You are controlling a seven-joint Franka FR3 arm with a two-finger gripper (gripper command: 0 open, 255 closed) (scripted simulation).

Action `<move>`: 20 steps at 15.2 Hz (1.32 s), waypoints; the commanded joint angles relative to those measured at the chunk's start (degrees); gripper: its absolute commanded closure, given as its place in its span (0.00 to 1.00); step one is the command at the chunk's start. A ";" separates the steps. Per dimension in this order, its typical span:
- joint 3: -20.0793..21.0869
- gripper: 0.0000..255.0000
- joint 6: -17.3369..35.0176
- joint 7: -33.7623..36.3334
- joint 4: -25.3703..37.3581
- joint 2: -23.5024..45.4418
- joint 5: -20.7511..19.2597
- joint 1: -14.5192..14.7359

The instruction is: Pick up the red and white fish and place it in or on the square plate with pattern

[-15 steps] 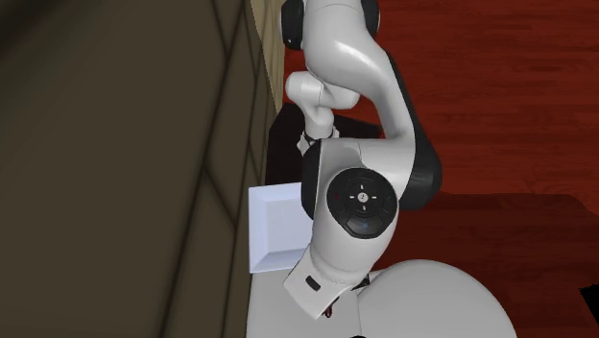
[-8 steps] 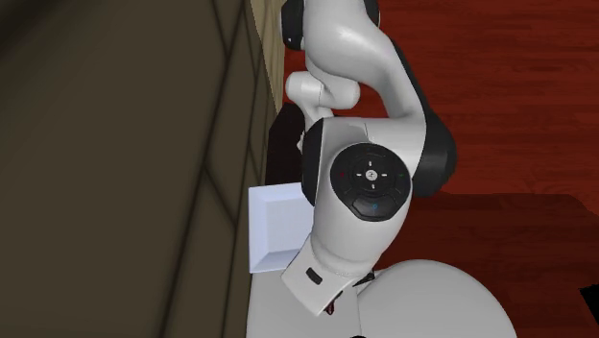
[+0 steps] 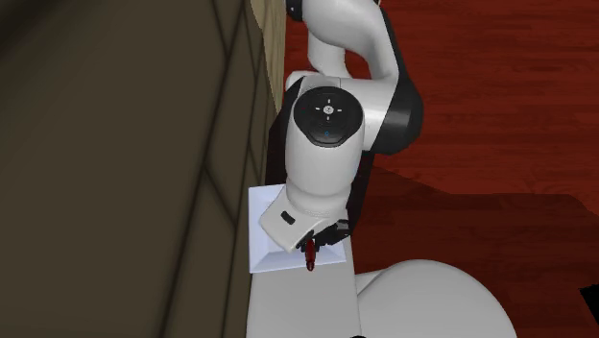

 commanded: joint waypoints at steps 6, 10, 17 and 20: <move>-4.00 1.00 1.11 -6.93 -16.35 -15.37 1.97 -2.23; -4.00 1.00 4.20 -6.92 -19.44 -15.37 1.99 -2.13; -3.86 1.00 9.62 -6.88 -24.40 -14.90 2.02 -2.08; -3.81 1.00 11.48 -6.86 -25.97 -14.61 2.02 -2.07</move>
